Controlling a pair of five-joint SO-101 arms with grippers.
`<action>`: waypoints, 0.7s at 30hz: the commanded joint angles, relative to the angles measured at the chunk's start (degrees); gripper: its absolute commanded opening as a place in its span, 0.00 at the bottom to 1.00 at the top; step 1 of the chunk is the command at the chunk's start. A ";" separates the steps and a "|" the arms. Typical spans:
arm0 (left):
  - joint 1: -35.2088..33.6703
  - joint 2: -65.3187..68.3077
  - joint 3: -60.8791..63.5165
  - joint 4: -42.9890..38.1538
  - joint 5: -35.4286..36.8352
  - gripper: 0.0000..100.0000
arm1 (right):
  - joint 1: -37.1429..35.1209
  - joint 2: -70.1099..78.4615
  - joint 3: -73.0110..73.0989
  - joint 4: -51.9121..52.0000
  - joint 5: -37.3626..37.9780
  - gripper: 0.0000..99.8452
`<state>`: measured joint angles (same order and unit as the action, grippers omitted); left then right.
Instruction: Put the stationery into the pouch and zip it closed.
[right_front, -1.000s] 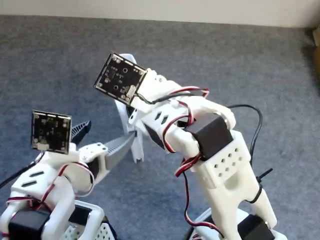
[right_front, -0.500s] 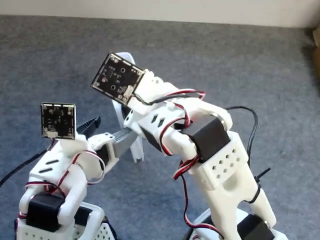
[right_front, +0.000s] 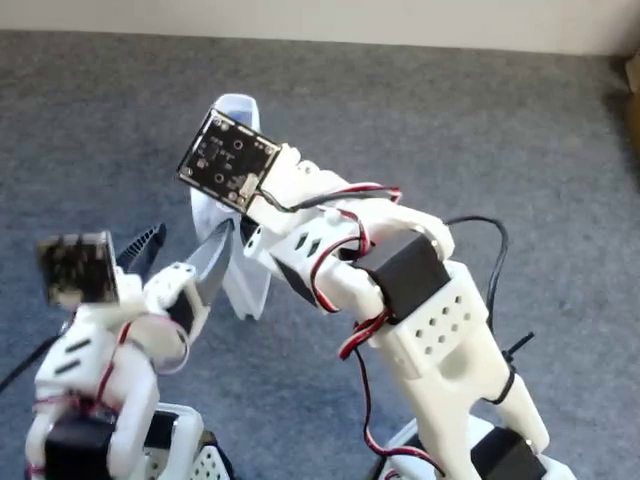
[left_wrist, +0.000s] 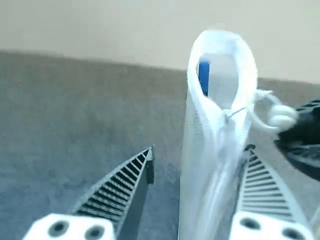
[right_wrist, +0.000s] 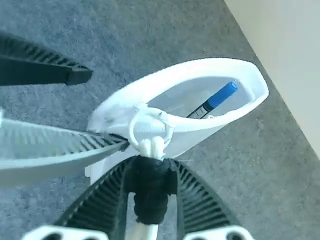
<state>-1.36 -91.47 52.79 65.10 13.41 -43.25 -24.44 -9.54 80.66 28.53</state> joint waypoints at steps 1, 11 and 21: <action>0.66 -4.88 2.59 -1.32 -1.58 0.26 | -0.48 -1.63 -0.66 -0.04 -1.32 0.00; 5.41 -7.25 12.44 -10.37 -5.27 0.26 | -3.56 -1.63 -1.01 5.85 -1.49 0.00; 5.67 -7.60 12.53 -10.81 -5.63 0.15 | -3.47 -1.63 -1.01 6.46 -1.49 0.00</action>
<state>3.38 -98.24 65.71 55.69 8.48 -46.24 -24.44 -9.54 86.73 27.56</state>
